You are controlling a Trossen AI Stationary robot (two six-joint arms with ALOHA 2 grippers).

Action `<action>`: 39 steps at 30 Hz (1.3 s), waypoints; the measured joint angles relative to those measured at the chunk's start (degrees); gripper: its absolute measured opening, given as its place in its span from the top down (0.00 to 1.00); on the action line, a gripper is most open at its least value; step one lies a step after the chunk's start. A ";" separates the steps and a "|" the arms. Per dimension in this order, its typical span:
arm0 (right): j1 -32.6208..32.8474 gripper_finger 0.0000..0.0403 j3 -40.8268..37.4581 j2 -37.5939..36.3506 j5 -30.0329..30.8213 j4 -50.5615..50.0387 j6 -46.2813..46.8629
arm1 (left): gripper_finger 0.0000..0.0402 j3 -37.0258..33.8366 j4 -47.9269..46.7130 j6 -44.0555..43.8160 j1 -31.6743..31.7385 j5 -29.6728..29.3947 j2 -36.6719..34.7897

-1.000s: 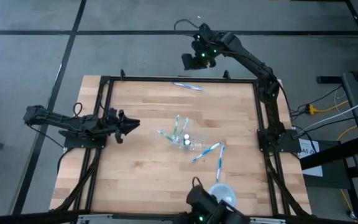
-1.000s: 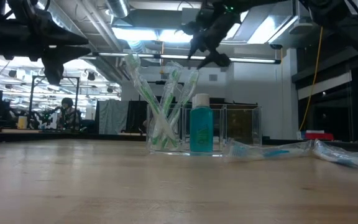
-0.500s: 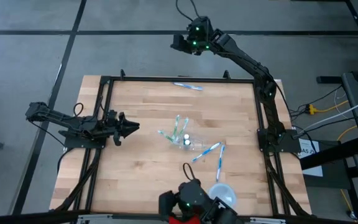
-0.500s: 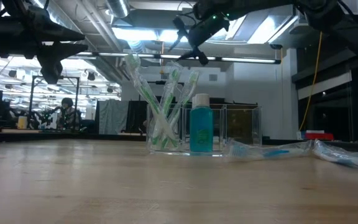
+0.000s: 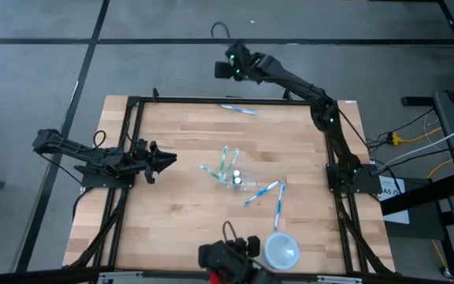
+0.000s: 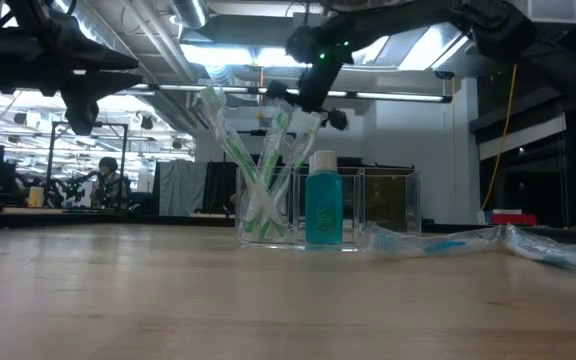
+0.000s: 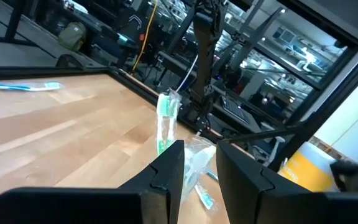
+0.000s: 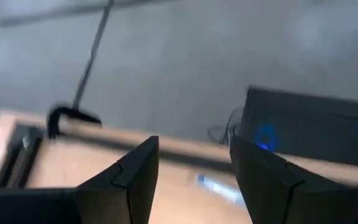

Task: Pick & Place toothbrushing station
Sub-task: Put the top blue toothbrush into the transparent organizer

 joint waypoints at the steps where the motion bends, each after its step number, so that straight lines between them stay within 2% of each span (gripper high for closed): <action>1: 0.46 0.50 -0.01 0.76 -0.72 -0.62 -0.12 | 0.78 0.00 0.00 0.00 0.00 -0.09 0.00; 6: 2.34 0.50 -0.01 3.84 -2.01 -5.34 -4.05 | 0.78 0.00 0.04 -0.86 0.00 -0.12 0.00; 10: 2.29 0.50 -0.01 5.59 -5.73 -13.61 -7.55 | 0.78 0.00 0.09 -2.73 -0.04 0.23 0.00; 14: 2.29 0.50 -0.01 5.96 -4.46 -17.93 -10.87 | 0.78 0.00 0.13 -3.98 -0.04 1.14 0.00; 20: 1.61 0.50 -0.01 6.35 -1.45 -18.10 -8.96 | 0.78 0.00 0.17 -5.97 -0.04 1.48 0.00; 23: 1.24 0.50 0.05 6.87 -4.90 -18.49 -8.63 | 0.78 0.00 0.36 -6.84 -0.04 1.80 0.00; 27: 1.38 0.50 0.03 8.54 -7.31 -22.53 -13.64 | 0.78 0.00 1.99 -7.02 -0.04 2.18 0.00; 30: 1.50 0.50 0.01 9.37 -5.97 -25.52 -15.66 | 0.78 0.00 2.38 -7.03 -0.04 2.97 0.00; 39: 1.11 0.50 -0.01 10.00 -2.94 -26.25 -17.02 | 0.78 0.00 2.38 -8.02 -0.04 6.43 -0.02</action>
